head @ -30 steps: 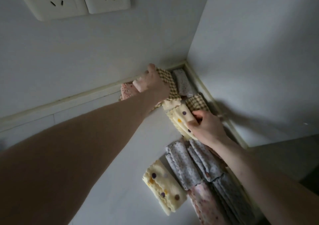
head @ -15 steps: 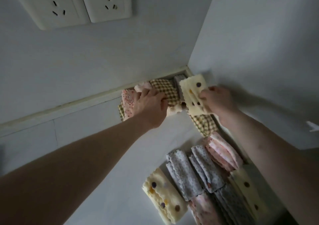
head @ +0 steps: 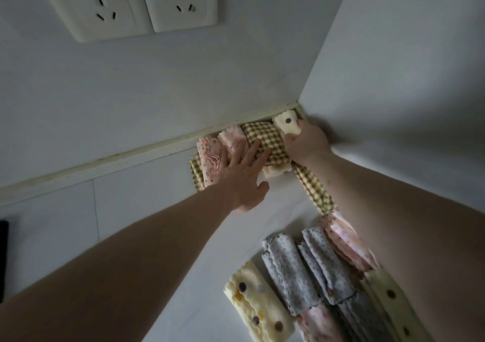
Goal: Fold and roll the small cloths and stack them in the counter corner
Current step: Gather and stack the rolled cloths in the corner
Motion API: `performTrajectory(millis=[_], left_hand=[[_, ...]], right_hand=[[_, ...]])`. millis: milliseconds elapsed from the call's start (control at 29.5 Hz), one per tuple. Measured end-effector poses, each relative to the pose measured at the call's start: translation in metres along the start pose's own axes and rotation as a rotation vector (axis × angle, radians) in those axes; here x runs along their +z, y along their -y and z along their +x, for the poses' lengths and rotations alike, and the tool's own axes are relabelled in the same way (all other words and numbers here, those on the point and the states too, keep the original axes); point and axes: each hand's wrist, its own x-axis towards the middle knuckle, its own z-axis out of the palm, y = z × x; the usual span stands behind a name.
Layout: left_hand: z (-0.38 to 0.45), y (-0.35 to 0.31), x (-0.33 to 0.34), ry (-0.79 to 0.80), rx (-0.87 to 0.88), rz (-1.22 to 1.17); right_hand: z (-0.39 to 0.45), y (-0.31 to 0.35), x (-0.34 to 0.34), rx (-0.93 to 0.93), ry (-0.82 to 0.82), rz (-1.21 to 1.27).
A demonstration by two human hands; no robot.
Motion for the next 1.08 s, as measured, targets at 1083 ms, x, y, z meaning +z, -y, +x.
performTrajectory(millis=[1083], left_hand=[[-0.213,-0.052,0.046,0.095,-0.685,-1.211]], right_hand=[[-0.281,-0.044,0.019,0.203,0.17,0.187]])
